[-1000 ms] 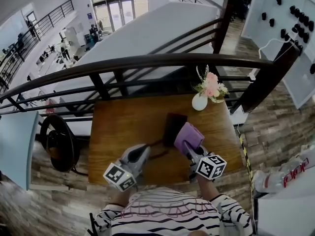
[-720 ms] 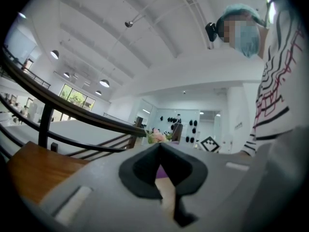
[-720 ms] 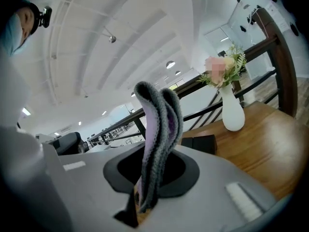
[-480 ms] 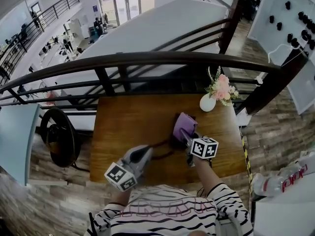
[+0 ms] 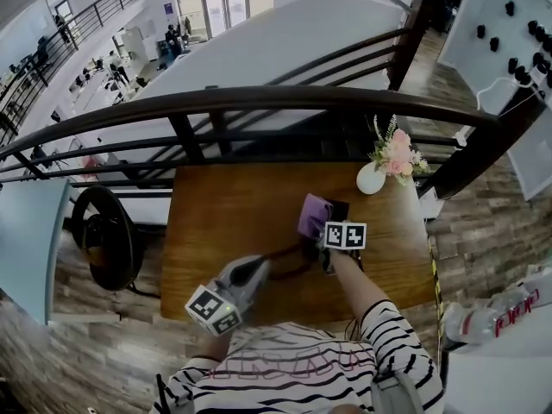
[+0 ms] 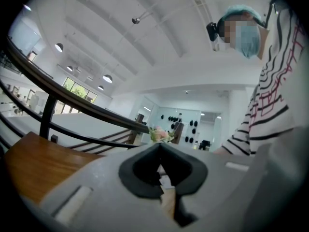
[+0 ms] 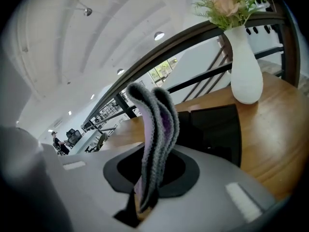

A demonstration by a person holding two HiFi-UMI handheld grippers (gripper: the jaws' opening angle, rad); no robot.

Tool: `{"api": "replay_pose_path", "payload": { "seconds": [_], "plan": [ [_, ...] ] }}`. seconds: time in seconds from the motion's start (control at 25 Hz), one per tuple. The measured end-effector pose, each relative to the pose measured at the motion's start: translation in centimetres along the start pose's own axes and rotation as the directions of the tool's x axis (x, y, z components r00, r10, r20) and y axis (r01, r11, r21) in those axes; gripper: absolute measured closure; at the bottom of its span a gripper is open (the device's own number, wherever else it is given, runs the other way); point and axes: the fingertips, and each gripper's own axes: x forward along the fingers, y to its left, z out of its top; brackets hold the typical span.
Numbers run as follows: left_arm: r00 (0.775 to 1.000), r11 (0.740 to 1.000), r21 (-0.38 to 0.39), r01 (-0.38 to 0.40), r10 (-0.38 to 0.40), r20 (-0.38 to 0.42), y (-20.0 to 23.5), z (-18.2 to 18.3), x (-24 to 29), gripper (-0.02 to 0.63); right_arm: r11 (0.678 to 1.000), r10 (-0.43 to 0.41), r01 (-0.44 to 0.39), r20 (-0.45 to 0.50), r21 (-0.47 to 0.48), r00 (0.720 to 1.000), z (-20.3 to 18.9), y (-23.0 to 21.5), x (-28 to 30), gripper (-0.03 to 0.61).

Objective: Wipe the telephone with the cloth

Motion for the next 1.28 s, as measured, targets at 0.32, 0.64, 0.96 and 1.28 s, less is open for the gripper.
{"api": "replay_pose_path", "payload": {
  "seconds": [0.32,0.64,0.96,1.28],
  "plan": [
    [1.0,1.0,-0.022,0.002,-0.002,-0.003,0.7,-0.6,0.1,0.612,0.999,-0.031,0.032,-0.02,0.034,0.999,0.4,-1.5,0.5,0.529],
    [1.0,1.0,-0.023,0.017,-0.017,-0.008,-0.2,-0.8,1.0,0.612,0.994,-0.065,0.063,0.019,0.084,0.998,0.7,-4.3,-1.8,0.528],
    [0.998,0.998,-0.025,0.052,-0.053,-0.018,-2.0,-1.5,2.4,0.612,0.982,-0.144,0.136,0.05,0.132,0.988,0.5,-9.0,-6.3,0.528],
    [0.997,0.997,-0.028,0.075,-0.075,-0.025,-3.4,-2.1,3.2,0.612,0.967,-0.209,0.196,0.067,0.163,0.976,-0.1,-12.1,-9.6,0.528]
  ]
}}
